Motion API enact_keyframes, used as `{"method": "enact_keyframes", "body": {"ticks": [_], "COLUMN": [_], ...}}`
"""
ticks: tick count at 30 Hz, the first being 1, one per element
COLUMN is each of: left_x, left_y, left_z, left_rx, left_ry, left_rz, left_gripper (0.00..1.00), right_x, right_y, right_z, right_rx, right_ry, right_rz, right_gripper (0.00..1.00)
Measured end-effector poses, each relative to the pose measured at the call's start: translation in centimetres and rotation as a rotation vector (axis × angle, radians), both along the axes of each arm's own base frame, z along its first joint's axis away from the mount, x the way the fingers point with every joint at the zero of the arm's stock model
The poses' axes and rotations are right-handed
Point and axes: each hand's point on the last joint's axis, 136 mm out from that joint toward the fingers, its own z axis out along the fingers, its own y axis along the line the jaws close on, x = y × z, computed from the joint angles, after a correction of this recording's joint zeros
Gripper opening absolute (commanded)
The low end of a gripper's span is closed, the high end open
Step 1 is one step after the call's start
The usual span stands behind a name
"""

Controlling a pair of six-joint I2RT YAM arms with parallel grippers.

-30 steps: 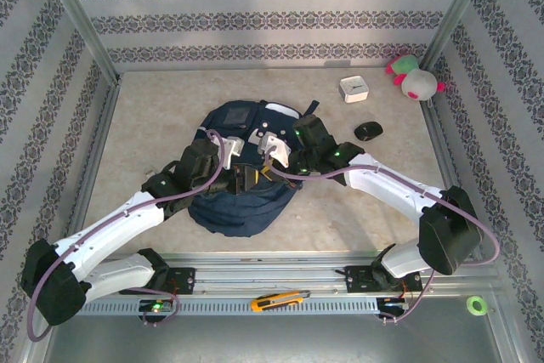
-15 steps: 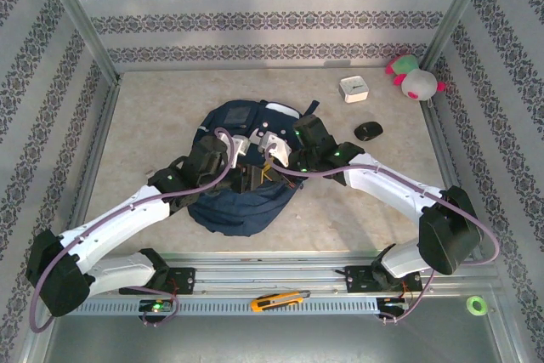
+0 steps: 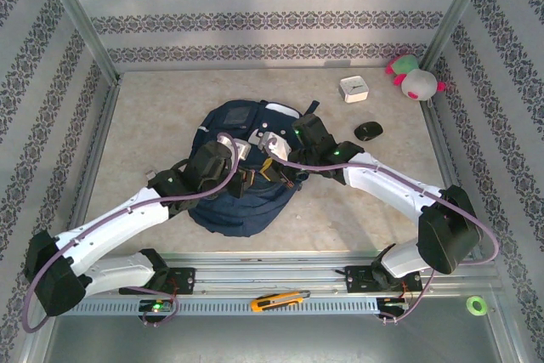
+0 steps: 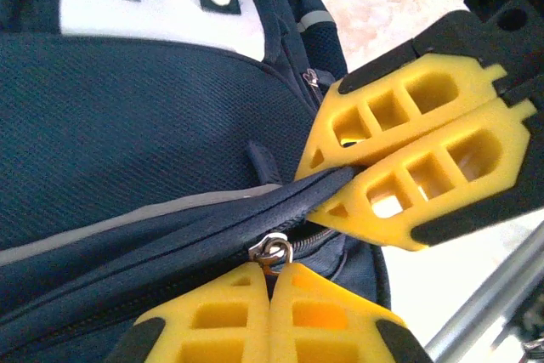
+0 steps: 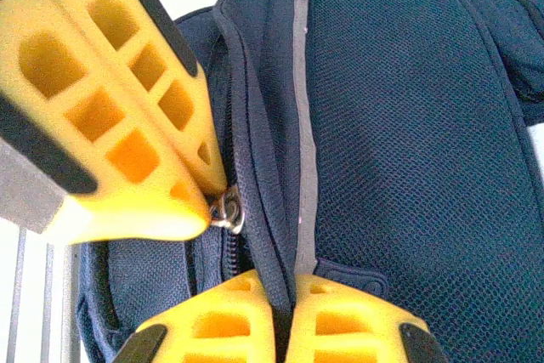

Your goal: Pack the student bag

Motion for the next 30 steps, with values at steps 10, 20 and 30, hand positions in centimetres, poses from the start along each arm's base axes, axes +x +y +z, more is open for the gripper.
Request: {"method": "enact_keyframes", "body": {"ticks": [10,20,30], "left_x": [0.8,2.9,0.0], "left_y": [4.6,10.2,3.0], "left_z": [-0.7,-2.6,4.7], "left_rx": [0.077,0.115,-0.115], "left_ry": [-0.022,0.025,-0.105], "left_rz": [0.137,0.279,-0.042], "left_gripper": [0.0,0.23,0.51], "right_x": [0.8,0.8,0.5], "right_y": [-3.3,-7.1,-6.7], "right_z": [2.2,4.2,3.9], "right_rx": [0.058,0.159,0.165], "right_ry": [-0.042,-0.075,-0.066], "right_rz": [0.019,0.045,0.069], "right_gripper": [0.0,0.0,0.0]}}
